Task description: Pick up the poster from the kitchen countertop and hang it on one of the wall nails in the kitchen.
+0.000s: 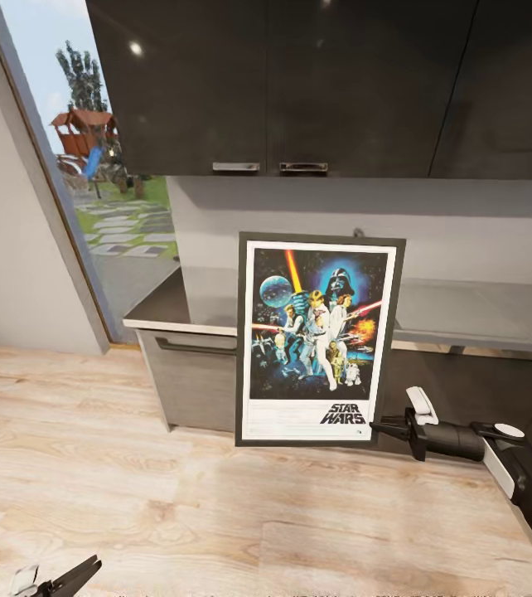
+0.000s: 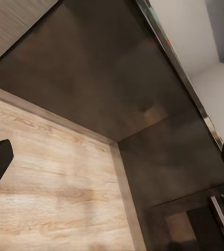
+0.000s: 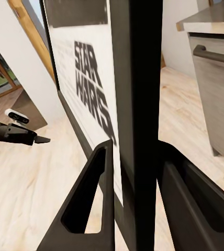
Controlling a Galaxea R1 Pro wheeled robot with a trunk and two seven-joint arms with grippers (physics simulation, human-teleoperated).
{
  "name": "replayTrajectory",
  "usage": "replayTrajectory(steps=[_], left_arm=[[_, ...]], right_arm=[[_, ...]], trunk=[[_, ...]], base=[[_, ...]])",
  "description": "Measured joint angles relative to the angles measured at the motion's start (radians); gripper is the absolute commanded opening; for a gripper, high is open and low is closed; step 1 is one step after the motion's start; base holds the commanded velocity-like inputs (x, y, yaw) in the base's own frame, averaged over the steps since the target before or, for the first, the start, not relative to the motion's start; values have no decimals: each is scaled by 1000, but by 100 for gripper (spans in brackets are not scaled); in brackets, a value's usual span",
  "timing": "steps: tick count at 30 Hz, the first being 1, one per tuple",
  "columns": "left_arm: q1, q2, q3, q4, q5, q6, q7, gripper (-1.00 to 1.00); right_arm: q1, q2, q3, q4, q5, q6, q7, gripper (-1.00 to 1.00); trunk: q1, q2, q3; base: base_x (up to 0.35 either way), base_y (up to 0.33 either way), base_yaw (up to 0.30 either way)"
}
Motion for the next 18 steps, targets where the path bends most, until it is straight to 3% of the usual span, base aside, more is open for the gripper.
replayTrajectory(steps=[18], left_arm=[[0,0,0,0,0,0,0,100]], right_arm=[[0,0,0,0,0,0,0,-100]], trunk=[[-69,126,27]], base=[[0,0,0]])
